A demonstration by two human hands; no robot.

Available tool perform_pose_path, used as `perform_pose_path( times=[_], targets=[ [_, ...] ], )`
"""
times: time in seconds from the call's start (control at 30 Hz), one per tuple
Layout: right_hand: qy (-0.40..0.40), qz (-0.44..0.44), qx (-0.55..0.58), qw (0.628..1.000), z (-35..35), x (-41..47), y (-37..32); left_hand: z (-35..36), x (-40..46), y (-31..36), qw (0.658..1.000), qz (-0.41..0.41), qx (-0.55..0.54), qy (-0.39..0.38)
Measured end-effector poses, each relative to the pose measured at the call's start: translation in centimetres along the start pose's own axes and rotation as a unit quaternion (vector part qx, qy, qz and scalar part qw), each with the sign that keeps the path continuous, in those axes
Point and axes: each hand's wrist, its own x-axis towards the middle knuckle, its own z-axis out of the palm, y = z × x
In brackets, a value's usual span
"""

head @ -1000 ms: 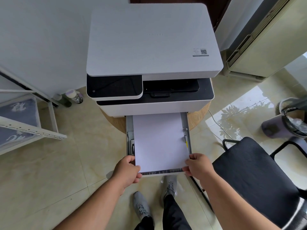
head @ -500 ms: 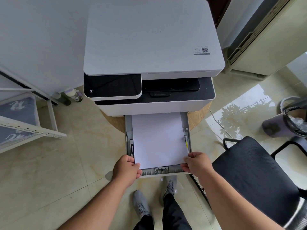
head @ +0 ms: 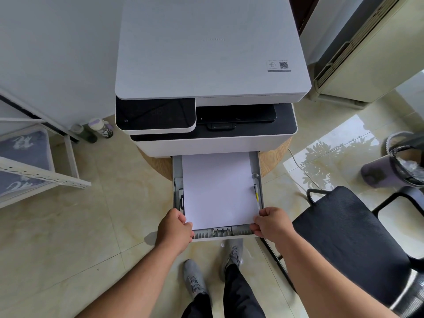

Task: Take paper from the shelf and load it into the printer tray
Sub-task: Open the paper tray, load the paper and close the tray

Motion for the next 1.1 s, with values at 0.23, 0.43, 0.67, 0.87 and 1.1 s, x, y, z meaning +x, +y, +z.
perform_pose_path(
  times=[0.23,0.43,0.67,0.87,1.1],
  targets=[
    [0.012,-0.016,-0.036,0.999,0.5,0.3,0.9,-0.2,0.0,0.0,1.0,-0.006,-0.008,0.024],
    [0.047,-0.043,-0.089,0.994,0.8,0.5,1.3,0.0,0.1,0.0,0.999,-0.007,0.003,0.035],
    [0.068,-0.055,-0.081,0.993,1.1,0.6,1.6,-0.1,0.6,-0.1,0.999,-0.002,0.036,0.024],
    [0.078,-0.052,-0.094,0.991,1.4,-0.6,0.7,0.1,0.5,0.1,0.99,0.04,0.125,0.05],
    [0.134,-0.15,-0.244,0.949,1.7,-2.0,1.1,-0.5,-1.1,0.7,0.961,0.126,0.237,0.071]
  ],
)
